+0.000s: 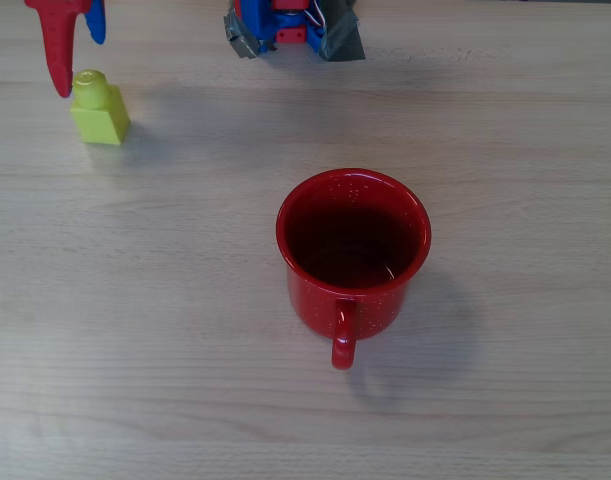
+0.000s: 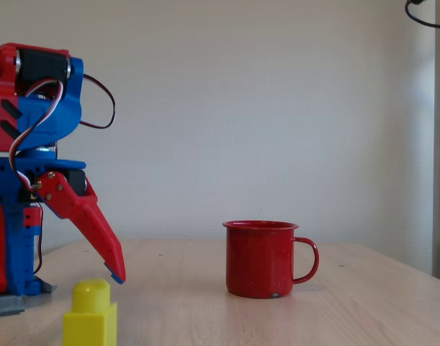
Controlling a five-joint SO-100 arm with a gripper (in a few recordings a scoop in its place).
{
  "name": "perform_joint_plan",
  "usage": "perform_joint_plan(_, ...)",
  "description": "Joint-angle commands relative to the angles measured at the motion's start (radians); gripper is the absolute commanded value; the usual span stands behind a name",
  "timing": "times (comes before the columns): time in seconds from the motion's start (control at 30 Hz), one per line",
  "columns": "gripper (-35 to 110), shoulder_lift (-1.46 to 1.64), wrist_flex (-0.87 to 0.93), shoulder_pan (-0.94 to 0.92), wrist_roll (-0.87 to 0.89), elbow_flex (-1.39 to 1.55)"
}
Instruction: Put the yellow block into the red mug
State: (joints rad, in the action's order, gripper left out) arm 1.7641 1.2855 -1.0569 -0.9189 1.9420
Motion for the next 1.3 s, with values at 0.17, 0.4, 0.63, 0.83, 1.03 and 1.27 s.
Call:
perform_joint_plan(0.17, 43, -0.006, -0.06, -0.017, 0.044, 0.015)
perform_joint_plan(0.4, 43, -0.006, -0.095, 0.023, 0.143, 0.054)
perform_joint_plan(0.63, 43, 0.008, -0.11, 0.078, 0.192, 0.097)
perform_joint_plan(0.83, 43, 0.006, -0.132, 0.109, 0.215, 0.118)
perform_joint_plan(1.03, 43, -0.009, -0.158, 0.114, 0.192, 0.118)
perform_joint_plan(1.27, 42, -0.038, -0.164, 0.101, 0.127, 0.1)
